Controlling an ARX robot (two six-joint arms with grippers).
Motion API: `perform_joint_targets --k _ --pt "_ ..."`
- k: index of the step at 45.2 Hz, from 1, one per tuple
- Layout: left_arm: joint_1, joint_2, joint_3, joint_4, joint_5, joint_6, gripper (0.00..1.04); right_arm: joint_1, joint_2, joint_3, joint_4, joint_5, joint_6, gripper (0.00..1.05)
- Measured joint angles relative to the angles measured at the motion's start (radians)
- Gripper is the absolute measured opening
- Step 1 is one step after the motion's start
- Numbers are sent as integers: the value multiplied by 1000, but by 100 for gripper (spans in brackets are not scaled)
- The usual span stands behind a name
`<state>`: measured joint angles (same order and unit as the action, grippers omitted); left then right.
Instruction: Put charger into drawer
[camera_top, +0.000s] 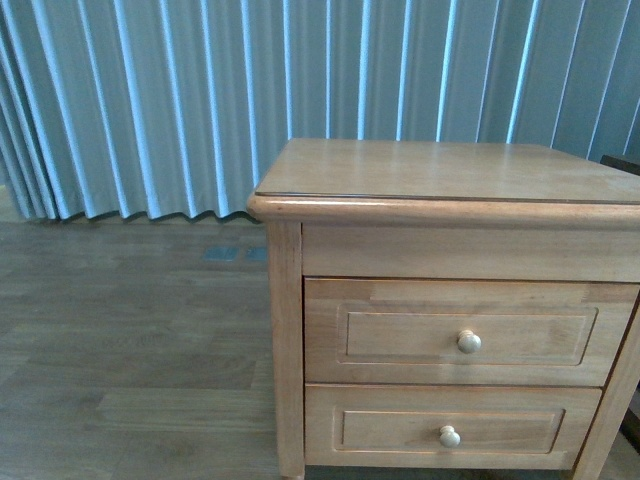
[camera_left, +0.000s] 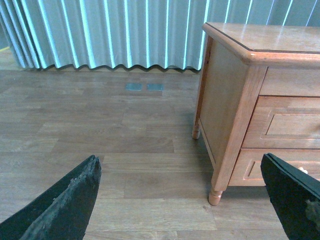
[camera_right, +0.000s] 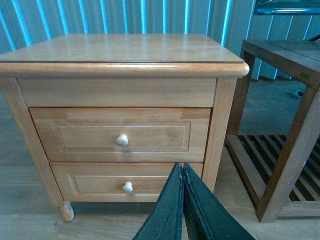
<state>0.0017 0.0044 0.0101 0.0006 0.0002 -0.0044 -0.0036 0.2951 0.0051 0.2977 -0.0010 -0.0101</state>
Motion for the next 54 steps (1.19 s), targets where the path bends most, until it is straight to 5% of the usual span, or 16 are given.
perform_joint_targets --k 23,28,47,54 --pt "0 0 0 0 0 0 99 0 -126 0 -126 0 0 2" --pt "0 0 0 0 -1 0 99 0 -255 0 -286 0 0 2" --pt "0 0 0 0 0 0 99 0 -291 0 -297 -1 -1 2" --pt "0 0 0 0 0 0 99 0 -291 0 -297 0 0 27"
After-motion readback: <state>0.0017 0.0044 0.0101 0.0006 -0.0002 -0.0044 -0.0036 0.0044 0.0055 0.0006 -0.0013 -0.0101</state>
